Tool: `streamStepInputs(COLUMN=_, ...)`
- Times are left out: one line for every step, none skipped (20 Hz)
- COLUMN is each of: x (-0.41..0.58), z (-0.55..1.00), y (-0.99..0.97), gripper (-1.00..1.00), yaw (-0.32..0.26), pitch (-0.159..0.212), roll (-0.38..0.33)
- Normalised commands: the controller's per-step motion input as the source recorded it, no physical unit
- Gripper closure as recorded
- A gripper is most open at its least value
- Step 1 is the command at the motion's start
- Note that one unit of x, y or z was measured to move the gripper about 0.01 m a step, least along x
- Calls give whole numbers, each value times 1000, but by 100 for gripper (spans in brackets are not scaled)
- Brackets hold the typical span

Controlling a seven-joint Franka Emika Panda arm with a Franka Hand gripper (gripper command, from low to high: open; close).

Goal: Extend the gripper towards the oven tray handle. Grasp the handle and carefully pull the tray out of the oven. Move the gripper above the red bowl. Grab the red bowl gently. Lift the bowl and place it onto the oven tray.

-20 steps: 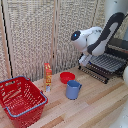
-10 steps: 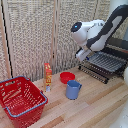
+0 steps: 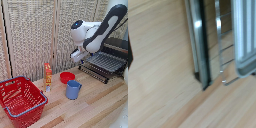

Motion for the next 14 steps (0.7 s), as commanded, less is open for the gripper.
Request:
streamStepInputs(x=186, z=0, y=180, gripper=-100, yaw=-192, pitch=0, roll=333)
streamStepInputs(x=209, z=0, y=160, gripper=-100, yaw=-193, pitch=0, roll=335)
streamStepInputs(x=223, z=0, y=154, gripper=-100, yaw=-193, pitch=0, roll=333)
streamStepInputs(x=231, z=0, y=157, gripper=-100, yaw=-193, pitch=0, roll=331)
streamStepInputs(x=231, z=0, y=174, gripper=-100, yaw=-191, pitch=0, roll=321)
streamStepInputs(x=223, z=0, y=194, gripper=-100, yaw=-191, pitch=0, roll=300)
streamStepInputs(x=226, z=0, y=231, gripper=-100, yaw=-183, pitch=0, roll=279)
streamStepInputs(x=246, z=0, y=226, gripper=-100, yaw=-182, pitch=-7, roll=260)
streamStepInputs(x=297, z=0, y=191, gripper=-100, yaw=-182, pitch=-14, roll=239)
streamStepInputs(x=340, z=0, y=183, gripper=-100, yaw=-177, pitch=-20, roll=218)
streamStepInputs(x=380, z=-17, y=140, gripper=-100, yaw=-181, pitch=-29, roll=199)
streamStepInputs(x=397, z=-20, y=151, gripper=-100, yaw=-175, pitch=-27, roll=195)
streamStepInputs(x=403, z=-37, y=160, gripper=-100, yaw=-174, pitch=-19, roll=192)
streamStepInputs(x=380, z=-43, y=177, gripper=-100, yaw=-169, pitch=-19, roll=186)
